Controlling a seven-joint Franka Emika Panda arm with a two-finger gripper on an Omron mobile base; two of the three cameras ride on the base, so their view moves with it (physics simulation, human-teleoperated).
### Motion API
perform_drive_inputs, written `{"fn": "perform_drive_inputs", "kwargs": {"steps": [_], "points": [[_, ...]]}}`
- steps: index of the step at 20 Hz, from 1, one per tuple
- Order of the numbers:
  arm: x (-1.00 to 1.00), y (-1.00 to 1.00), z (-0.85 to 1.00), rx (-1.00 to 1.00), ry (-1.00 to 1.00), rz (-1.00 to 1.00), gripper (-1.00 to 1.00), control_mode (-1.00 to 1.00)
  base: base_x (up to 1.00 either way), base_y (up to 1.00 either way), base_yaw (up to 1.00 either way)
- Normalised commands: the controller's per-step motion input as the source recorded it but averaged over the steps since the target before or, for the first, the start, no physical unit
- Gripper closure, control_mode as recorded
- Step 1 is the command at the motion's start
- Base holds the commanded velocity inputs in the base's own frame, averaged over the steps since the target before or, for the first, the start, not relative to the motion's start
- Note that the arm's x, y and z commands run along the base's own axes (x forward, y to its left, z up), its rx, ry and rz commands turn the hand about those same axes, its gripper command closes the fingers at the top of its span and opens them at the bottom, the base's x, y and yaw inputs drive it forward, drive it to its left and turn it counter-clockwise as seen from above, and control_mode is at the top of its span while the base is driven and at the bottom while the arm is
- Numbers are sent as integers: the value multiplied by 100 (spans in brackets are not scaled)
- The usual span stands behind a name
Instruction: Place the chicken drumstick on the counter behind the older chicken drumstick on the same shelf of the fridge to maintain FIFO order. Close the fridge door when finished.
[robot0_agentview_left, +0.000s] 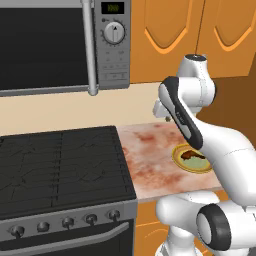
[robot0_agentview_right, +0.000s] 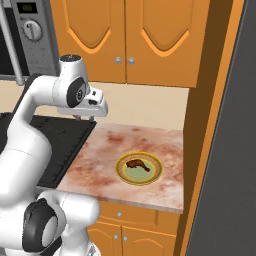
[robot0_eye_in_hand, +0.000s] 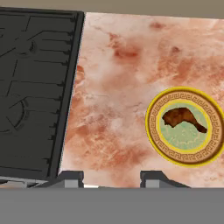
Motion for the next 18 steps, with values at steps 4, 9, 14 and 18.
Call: {"fn": "perform_drive_inputs", "kwargs": {"steps": [4, 9, 14, 18], "points": [[-15, 2, -25, -1, -4, 0, -100, -100, 0, 0, 0], [-49, -88, -31, 6, -16, 17, -100, -100, 0, 0, 0], [-30, -100, -51, 23, 6, 22, -100, -100, 0, 0, 0], [0, -66, -46, 0, 0, 23, -100, -100, 0, 0, 0]]}}
